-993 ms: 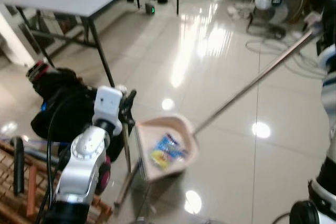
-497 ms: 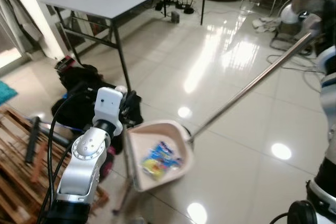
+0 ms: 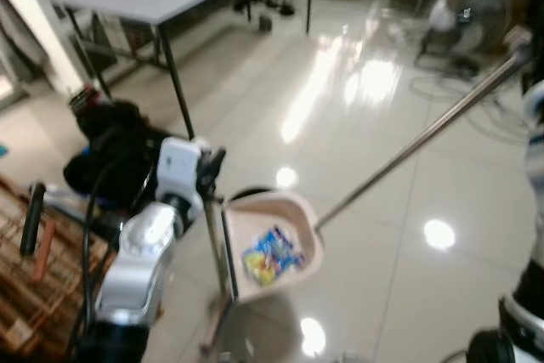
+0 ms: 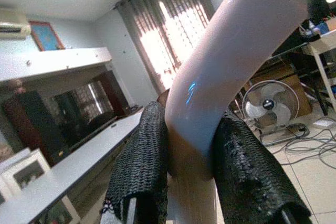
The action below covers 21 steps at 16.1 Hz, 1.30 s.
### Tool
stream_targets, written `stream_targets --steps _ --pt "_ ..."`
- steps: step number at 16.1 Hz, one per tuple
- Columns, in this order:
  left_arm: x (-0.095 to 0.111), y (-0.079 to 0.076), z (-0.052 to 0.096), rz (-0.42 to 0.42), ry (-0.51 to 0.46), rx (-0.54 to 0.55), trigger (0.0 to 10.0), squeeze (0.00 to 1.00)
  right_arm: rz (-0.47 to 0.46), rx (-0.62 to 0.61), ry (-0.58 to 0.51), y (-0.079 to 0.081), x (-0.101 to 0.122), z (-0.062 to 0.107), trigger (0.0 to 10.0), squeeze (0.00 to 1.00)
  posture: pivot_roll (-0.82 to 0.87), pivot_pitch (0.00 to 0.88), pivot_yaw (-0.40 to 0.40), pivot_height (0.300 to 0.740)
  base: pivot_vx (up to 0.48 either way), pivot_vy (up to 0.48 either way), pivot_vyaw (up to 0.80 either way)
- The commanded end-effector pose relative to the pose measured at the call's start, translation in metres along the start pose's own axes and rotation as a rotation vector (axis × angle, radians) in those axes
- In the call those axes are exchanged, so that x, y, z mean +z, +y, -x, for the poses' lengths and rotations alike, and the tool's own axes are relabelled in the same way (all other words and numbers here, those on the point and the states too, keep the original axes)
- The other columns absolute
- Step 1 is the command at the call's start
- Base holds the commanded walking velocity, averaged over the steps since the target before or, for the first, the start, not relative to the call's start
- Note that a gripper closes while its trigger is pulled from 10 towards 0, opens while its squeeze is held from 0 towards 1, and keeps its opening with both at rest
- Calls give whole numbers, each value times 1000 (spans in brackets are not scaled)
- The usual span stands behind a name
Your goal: Sweep floor
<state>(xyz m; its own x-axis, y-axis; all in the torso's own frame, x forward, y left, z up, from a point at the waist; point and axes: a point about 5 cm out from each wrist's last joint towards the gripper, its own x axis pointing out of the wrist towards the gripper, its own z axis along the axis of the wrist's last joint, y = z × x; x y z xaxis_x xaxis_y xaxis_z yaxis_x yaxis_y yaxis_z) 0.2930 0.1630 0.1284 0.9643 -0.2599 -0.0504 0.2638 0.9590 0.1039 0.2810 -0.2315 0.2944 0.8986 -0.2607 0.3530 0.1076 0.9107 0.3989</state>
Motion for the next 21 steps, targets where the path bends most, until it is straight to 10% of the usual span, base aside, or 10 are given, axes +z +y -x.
stream_targets --steps 1,21 --pt "9 4 0 -17 -31 7 10000 0 -21 24 -37 6 9 1 10000 0 -88 59 46 740 0 0 0" --pt "18 -3 -3 -37 -57 -73 10000 0 1 -18 -59 1 18 4 10000 0 -86 102 63 740 202 0 0"
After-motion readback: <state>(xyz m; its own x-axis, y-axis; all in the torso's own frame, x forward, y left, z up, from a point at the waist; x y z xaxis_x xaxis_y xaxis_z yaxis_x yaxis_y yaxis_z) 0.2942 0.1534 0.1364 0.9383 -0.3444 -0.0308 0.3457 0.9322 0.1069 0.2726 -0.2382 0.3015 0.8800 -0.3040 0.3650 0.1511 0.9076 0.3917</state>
